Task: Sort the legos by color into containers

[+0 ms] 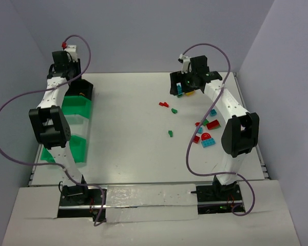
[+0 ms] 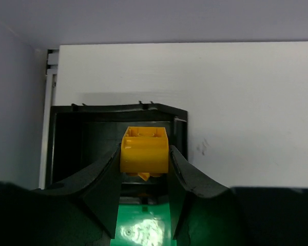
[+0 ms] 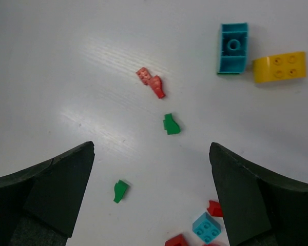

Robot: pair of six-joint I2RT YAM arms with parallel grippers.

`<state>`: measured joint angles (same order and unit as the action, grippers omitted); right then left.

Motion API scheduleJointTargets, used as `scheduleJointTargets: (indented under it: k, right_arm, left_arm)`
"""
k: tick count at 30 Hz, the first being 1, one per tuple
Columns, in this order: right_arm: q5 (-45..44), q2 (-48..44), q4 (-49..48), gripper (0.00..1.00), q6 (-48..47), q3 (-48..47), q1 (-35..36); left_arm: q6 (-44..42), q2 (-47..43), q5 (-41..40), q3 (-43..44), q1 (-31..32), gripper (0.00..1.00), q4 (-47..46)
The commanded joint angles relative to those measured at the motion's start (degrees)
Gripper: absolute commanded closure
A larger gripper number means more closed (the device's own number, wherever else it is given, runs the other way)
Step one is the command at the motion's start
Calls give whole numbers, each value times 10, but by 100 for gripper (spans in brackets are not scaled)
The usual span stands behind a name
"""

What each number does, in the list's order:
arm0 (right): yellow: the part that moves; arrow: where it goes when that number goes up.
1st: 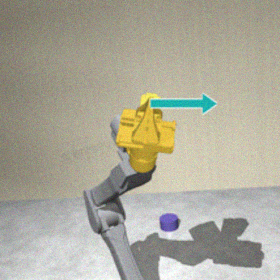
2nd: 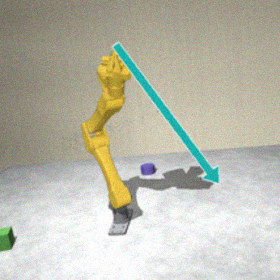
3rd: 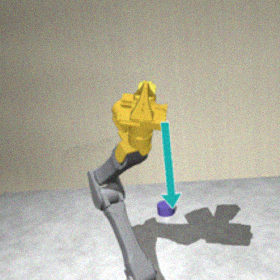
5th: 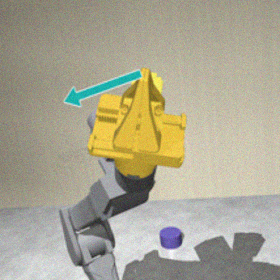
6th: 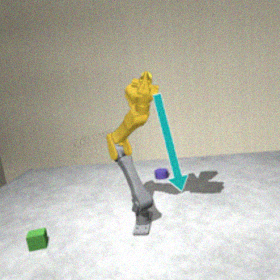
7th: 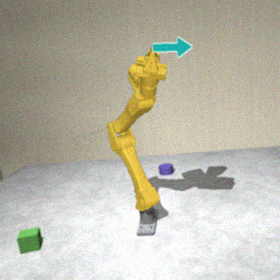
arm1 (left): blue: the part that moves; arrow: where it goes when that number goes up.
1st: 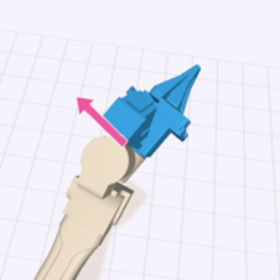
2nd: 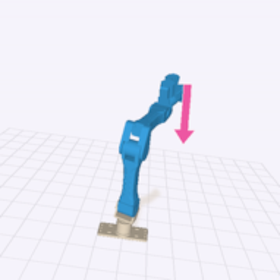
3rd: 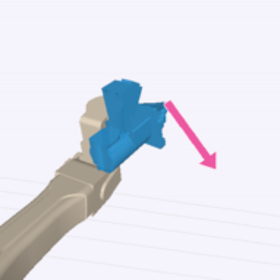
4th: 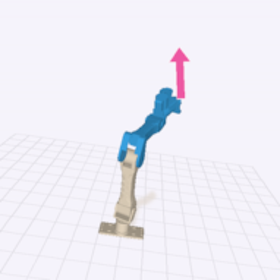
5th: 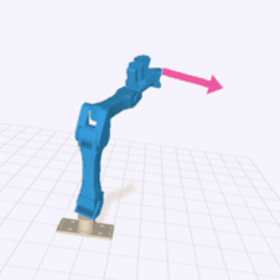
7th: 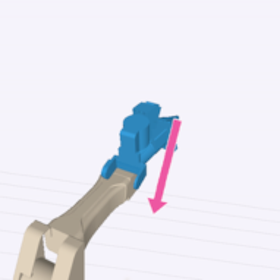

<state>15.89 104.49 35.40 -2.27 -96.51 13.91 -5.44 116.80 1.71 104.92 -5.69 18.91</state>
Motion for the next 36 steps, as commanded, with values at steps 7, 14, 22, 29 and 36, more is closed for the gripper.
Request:
scheduleJointTargets:
  k: [7,14,22,29,36]
  right_arm:
    - [-161,39,-24,0,84,-74,-14]
    - [-216,114,7,0,30,-147,-18]
    - [-210,182,21,0,-36,-191,-38]
    - [-178,230,12,0,-86,-208,-57]
    - [-103,249,11,0,-142,-218,-85]
  left_arm:
    - [1,56,-98,51,-5,94,11]
    - [17,61,-89,35,-12,83,38]
    - [17,41,-52,22,-13,18,60]
    - [27,-2,15,22,-13,1,82]
    - [30,-51,95,0,-13,1,96]
